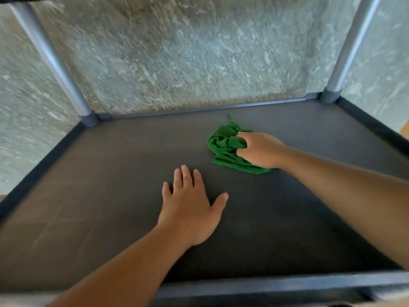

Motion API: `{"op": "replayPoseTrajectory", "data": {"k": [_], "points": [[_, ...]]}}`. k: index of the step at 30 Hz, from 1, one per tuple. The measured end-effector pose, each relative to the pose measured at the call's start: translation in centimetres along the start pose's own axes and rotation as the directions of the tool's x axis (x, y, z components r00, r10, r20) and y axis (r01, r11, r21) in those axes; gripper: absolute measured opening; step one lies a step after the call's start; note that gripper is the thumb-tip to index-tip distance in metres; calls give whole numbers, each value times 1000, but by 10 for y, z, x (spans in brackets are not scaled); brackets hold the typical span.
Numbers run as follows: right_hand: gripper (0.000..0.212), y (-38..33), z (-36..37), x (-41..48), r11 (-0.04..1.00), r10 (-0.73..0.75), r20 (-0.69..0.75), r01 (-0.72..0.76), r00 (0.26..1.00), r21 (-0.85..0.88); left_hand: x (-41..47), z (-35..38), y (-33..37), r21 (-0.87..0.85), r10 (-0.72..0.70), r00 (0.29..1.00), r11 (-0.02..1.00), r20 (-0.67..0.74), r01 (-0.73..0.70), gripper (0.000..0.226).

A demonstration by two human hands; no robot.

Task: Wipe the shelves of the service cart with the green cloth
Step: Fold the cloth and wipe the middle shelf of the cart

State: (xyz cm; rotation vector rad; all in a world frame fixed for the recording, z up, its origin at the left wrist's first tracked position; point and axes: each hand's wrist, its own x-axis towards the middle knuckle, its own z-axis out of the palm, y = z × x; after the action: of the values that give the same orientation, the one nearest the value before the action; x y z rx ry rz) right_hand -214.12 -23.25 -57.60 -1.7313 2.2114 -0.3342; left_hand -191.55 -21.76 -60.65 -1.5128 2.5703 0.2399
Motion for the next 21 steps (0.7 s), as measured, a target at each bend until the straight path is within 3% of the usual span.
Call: {"op": "replayPoseTrajectory", "data": {"k": [4, 13, 18, 21], "points": [[54, 5, 3, -65, 999, -33, 29, 34, 999, -36, -1, 3, 2, -1, 11, 999, 1000, -30, -11, 92], [60, 6, -3, -209, 991, -34, 304, 71, 952, -111, -4, -1, 6, 24, 11, 1000, 1000, -11, -10, 94], [60, 1, 1, -207, 994, -10, 254, 36, 967, -99, 0, -13, 18, 106, 26, 999, 994, -36, -22, 101], [59, 0, 8, -191, 993, -17, 169, 36, 986, -113, 0, -5, 21, 45, 37, 998, 998, -46, -35, 103]]}}
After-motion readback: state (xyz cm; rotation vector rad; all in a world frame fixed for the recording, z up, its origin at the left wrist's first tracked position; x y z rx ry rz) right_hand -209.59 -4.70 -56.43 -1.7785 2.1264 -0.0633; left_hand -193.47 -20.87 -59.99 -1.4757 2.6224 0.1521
